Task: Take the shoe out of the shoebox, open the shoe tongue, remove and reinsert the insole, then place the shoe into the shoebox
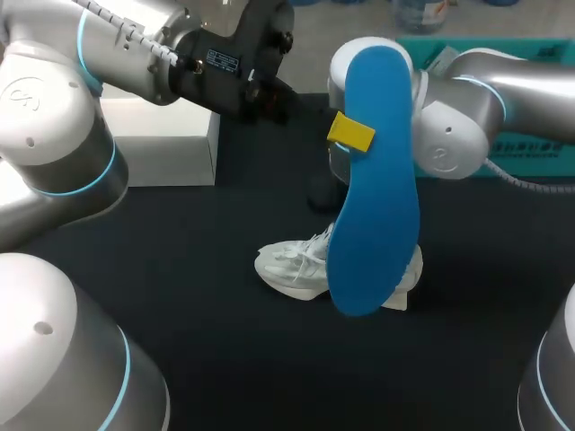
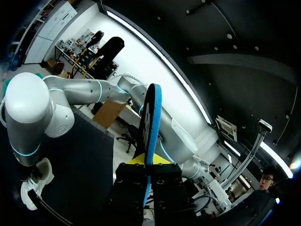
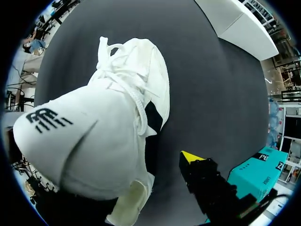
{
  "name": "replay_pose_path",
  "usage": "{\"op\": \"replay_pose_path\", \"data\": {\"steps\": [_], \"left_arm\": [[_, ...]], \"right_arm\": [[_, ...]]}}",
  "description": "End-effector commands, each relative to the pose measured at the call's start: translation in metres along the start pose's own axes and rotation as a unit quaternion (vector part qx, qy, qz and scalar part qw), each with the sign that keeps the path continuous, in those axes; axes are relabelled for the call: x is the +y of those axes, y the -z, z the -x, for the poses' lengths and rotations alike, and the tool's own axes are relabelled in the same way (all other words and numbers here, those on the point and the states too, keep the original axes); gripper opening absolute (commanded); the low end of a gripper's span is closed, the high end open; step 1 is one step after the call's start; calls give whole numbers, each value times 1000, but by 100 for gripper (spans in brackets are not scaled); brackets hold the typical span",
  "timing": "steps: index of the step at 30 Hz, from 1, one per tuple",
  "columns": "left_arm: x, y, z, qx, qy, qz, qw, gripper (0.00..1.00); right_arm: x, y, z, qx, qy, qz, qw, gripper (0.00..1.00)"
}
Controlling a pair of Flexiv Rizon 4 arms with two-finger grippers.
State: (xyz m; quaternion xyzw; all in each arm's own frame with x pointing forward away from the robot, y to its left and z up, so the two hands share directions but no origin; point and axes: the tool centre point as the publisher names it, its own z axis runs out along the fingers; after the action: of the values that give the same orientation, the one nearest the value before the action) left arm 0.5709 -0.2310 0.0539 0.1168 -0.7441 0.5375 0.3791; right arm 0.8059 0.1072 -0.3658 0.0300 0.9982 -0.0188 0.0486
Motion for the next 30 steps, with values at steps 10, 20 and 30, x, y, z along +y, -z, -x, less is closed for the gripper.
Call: {"op": "replay_pose_path", "data": {"steps": [10, 20, 30], "left_arm": [[0, -1, 0, 0, 0, 1, 1000, 0], [0, -1, 0, 0, 0, 1, 1000, 0], [0, -1, 0, 0, 0, 1, 1000, 0]], "right_arm": [[0, -2, -7, 0, 1, 11, 1000, 0], [0, -2, -7, 0, 1, 11, 1000, 0], [6, 42, -11, 21, -193, -14, 981, 0]]}}
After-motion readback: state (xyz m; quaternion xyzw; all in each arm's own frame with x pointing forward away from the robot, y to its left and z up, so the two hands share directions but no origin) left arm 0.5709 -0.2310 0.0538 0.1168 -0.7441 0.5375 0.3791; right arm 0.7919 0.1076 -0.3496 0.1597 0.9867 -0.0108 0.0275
